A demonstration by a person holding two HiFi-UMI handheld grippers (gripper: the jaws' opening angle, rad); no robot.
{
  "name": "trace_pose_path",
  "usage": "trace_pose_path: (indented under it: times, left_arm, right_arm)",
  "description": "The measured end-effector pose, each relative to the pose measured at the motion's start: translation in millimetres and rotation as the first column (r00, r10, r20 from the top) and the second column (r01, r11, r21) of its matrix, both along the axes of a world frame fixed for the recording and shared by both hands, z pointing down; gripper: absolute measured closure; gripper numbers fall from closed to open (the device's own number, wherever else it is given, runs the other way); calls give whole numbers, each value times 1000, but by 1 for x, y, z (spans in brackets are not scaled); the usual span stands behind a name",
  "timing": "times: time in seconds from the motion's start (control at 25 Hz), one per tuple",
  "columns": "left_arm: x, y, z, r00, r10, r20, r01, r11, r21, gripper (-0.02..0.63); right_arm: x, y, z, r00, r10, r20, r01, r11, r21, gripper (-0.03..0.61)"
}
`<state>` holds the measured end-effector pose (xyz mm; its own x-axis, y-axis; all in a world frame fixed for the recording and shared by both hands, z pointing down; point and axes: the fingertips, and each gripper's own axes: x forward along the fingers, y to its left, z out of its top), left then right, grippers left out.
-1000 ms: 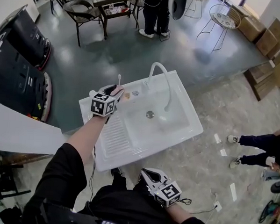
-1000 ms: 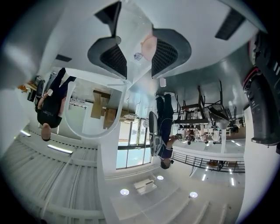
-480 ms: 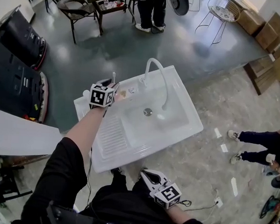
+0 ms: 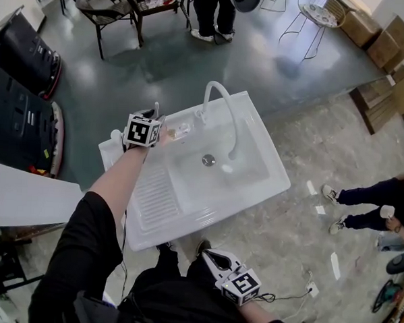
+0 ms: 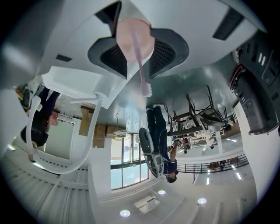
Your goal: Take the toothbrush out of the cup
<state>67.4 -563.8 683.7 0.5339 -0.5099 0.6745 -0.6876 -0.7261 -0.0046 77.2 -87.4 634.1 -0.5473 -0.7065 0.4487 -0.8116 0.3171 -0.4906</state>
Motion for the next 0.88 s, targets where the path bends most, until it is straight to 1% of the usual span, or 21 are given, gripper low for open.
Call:
trace_pose_path:
  times: [0.28,0.4,0.52,0.6,0.76,0.88]
  left_arm:
    - [-1,-6,12,1000,-1,-11,1,1000,-29,457]
    - [1,-7,14,1000,11,-3,-11,1000,-24,503]
    - [2,-9,11,1000,24,9,-24,1000,-5,552]
    - [3,-9,9,1000,28,14,-28,1000,6,567]
    - [6,-8,6,1000,30,7,-30,999,18,586]
    - [7,-8,-1,999,42,-8,-42,998,41,588]
  right_arm:
    - [10,-5,2,1000,16,-27,-16,1000,0,568]
    - [10,-5,1,1000,11,-12,-11,1000,14,568]
    - [12,-5,3,1000,20,-14,-20,1000,10,568]
    - [12,-5,3,1000,21,-12,-21,1000,2,568]
    - [15,-3,4,1000,14,-14,-14,1000,17,568]
    - [14,-2,2,1000,16,-12,-16,1000,10,568]
